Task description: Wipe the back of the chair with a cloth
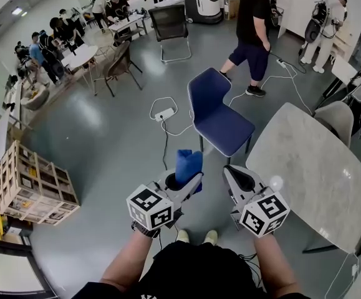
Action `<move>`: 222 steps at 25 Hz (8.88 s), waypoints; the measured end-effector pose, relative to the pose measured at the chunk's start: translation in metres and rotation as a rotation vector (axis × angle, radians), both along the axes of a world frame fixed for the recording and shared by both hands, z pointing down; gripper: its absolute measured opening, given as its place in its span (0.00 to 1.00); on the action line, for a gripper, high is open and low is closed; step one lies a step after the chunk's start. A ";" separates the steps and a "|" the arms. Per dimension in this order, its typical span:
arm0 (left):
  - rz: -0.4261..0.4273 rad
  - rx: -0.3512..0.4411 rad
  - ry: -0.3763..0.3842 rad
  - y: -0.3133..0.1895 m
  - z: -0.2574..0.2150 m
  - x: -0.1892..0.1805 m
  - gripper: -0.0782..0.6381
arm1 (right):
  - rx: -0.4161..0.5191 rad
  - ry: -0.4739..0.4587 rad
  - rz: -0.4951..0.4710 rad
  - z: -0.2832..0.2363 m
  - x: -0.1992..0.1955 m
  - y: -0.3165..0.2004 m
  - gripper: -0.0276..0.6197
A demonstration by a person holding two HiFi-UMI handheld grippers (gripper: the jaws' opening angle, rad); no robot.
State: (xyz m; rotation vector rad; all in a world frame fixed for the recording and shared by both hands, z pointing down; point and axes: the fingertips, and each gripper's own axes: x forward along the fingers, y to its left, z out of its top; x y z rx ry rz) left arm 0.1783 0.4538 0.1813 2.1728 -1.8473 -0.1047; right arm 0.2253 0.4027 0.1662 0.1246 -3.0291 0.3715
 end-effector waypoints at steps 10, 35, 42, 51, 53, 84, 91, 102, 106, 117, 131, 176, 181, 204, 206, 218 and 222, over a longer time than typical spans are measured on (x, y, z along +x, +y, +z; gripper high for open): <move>0.088 -0.038 -0.015 -0.042 0.017 0.031 0.21 | 0.002 -0.031 0.000 0.001 0.019 -0.031 0.06; 0.290 -0.142 -0.088 -0.197 0.078 -0.219 0.21 | -0.043 0.113 0.181 0.056 -0.219 -0.175 0.06; 0.325 -0.148 -0.087 -0.255 0.087 -0.255 0.21 | -0.042 0.120 0.232 0.065 -0.264 -0.223 0.06; 0.384 -0.203 -0.162 -0.340 0.106 -0.293 0.21 | -0.078 0.109 0.249 0.085 -0.305 -0.304 0.06; 0.421 -0.226 -0.195 -0.371 0.112 -0.300 0.21 | -0.094 0.107 0.264 0.092 -0.311 -0.332 0.06; 1.108 -0.439 -0.707 -0.633 0.305 -0.371 0.21 | -0.236 0.012 0.776 0.250 -0.386 -0.557 0.06; 1.178 -0.474 -0.780 -0.651 0.327 -0.374 0.21 | -0.252 0.011 0.819 0.272 -0.389 -0.570 0.06; 1.266 -0.808 -1.255 -0.700 0.427 -0.404 0.21 | -0.326 -0.011 0.841 0.328 -0.383 -0.589 0.06; 1.289 -0.910 -1.369 -0.711 0.472 -0.403 0.21 | -0.365 -0.037 0.869 0.352 -0.374 -0.591 0.06; 1.240 -1.061 -1.522 -0.731 0.551 -0.416 0.21 | -0.355 -0.111 0.895 0.397 -0.367 -0.600 0.06; 1.166 -1.391 -1.796 -0.741 0.643 -0.437 0.21 | -0.435 -0.120 0.855 0.468 -0.373 -0.577 0.06; 1.372 -1.449 -2.108 -0.581 0.694 -0.459 0.21 | -0.482 -0.172 0.846 0.426 -0.318 -0.512 0.06; 1.404 -1.463 -2.078 -0.563 0.694 -0.463 0.21 | -0.488 -0.220 0.793 0.420 -0.327 -0.513 0.06; 1.057 -1.326 -2.123 -0.741 0.635 -0.459 0.21 | -0.516 -0.166 0.815 0.459 -0.415 -0.548 0.06; 1.063 -1.300 -2.122 -0.743 0.633 -0.459 0.21 | -0.527 -0.156 0.811 0.460 -0.424 -0.552 0.06; 1.265 -1.384 -2.137 -0.638 0.627 -0.475 0.21 | -0.548 -0.069 0.785 0.431 -0.430 -0.489 0.06; 1.327 -1.516 -2.024 -0.589 0.626 -0.471 0.21 | -0.561 -0.057 0.767 0.421 -0.421 -0.469 0.06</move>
